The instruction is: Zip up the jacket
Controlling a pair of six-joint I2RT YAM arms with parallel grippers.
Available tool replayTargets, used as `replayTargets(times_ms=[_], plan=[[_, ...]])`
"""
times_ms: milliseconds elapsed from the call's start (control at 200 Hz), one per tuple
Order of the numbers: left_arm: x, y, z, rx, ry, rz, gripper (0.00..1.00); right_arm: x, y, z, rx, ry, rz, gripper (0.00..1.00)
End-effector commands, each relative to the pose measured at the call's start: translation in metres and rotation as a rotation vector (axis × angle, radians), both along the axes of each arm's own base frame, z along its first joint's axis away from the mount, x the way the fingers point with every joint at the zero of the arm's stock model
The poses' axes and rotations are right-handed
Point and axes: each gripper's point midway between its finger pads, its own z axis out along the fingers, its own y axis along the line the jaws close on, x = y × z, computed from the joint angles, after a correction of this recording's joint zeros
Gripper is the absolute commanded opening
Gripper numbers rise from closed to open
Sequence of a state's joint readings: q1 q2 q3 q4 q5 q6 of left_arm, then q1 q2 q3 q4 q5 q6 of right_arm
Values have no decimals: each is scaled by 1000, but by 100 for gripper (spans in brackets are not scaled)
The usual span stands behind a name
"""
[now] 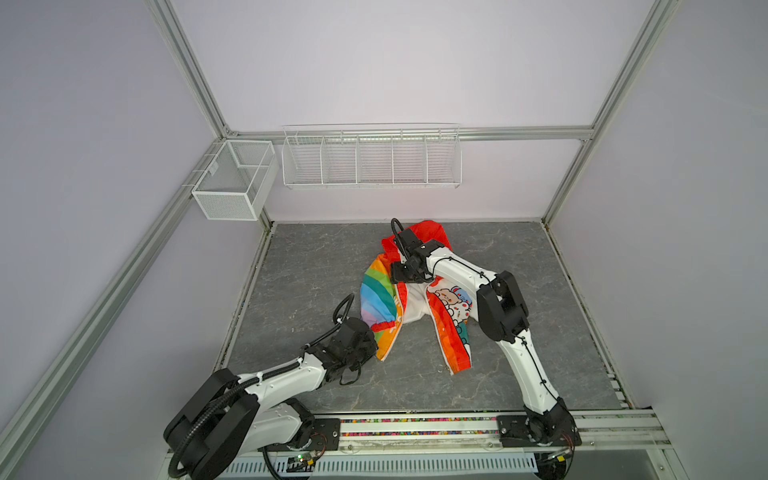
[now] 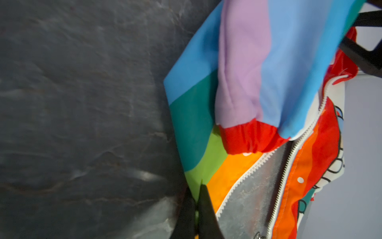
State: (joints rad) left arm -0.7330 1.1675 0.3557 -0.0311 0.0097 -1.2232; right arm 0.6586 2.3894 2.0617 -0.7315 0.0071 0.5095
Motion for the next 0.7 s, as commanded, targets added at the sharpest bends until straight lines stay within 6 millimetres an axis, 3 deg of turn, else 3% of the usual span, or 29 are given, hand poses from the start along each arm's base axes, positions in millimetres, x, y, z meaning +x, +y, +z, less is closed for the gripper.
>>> replayTargets(times_ms=[0,340,695], plan=[[7,6,17,23,-44,15,0,1,-19,-1,-37,8,-19,64],[9,6,18,42,-38,3,0,-4,-52,22,2,-20,-57,58],[13,0,16,50,-27,-14,0,-15,-106,17,33,6,-142,54]])
